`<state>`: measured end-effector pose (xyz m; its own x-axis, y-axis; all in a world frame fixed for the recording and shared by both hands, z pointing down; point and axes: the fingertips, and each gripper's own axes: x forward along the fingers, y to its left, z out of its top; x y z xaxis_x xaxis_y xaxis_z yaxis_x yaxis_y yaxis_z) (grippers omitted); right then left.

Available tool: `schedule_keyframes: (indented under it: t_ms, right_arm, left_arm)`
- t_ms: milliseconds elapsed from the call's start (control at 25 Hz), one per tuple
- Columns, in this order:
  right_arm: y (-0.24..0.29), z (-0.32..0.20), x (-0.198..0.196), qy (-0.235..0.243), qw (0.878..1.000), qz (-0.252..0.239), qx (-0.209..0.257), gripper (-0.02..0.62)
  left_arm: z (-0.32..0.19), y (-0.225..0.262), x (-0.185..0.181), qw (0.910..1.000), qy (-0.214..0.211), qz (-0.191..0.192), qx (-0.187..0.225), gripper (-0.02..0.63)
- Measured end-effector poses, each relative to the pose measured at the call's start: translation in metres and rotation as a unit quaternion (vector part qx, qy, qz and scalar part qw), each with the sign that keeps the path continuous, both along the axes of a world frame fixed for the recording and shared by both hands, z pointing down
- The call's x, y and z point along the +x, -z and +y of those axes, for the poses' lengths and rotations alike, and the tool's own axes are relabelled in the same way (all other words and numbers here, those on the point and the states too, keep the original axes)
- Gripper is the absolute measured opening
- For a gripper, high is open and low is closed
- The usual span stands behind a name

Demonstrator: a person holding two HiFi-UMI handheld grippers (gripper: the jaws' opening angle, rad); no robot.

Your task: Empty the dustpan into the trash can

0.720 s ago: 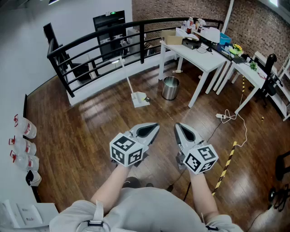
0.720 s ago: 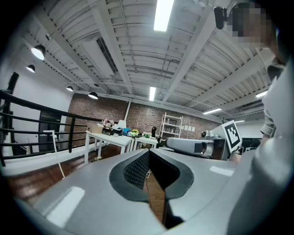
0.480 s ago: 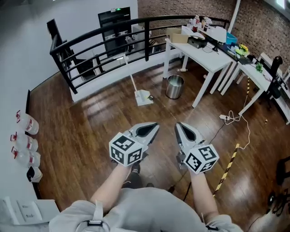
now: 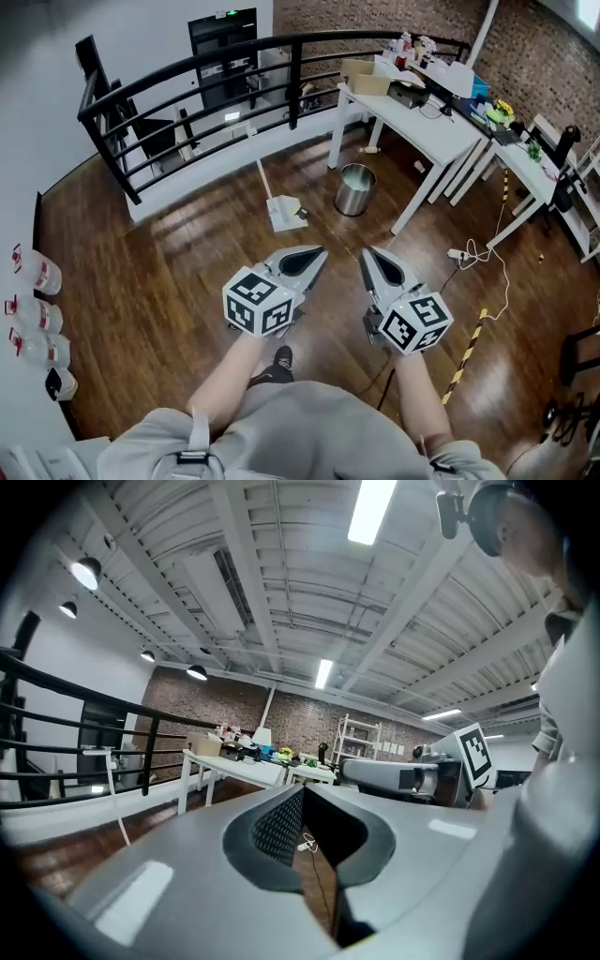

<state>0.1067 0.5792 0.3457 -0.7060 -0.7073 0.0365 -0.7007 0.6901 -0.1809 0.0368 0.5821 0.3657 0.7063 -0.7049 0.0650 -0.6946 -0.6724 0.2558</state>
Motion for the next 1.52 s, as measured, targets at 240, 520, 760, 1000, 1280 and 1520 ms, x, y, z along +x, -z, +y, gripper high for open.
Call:
schedule_keyframes:
  t_ms: [240, 520, 760, 1000, 1280, 1520]
  right_arm:
    - [0.01, -0.08, -0.038, -0.011, 1.0, 0.013, 0.004, -0.002]
    - [0.0, -0.152, -0.062, -0.009, 1.0, 0.02, -0.012, -0.002]
    - [-0.016, -0.223, -0.068, 0.012, 1.0, 0.01, -0.023, -0.002]
    - [-0.015, -0.304, -0.071, 0.059, 0.998, -0.008, -0.017, -0.002]
    - [-0.018, -0.388, -0.082, 0.108, 0.994, -0.016, -0.021, -0.002]
    - [-0.033, -0.441, -0.103, 0.123, 0.991, -0.014, -0.04, -0.002]
  left_arm:
    - [-0.084, 0.007, -0.044, 1.0, -0.003, 0.007, 0.004, 0.005]
    - [-0.161, -0.004, -0.069, 0.9999, 0.003, 0.011, -0.005, 0.005]
    - [-0.229, -0.019, -0.076, 0.9995, 0.029, 0.005, -0.014, 0.005]
    - [-0.306, -0.014, -0.072, 0.9978, 0.067, -0.006, -0.004, 0.005]
    - [-0.382, -0.03, -0.075, 0.9931, 0.112, -0.031, -0.018, 0.005]
    - [-0.428, -0.049, -0.104, 0.9882, 0.142, -0.046, -0.034, 0.005]
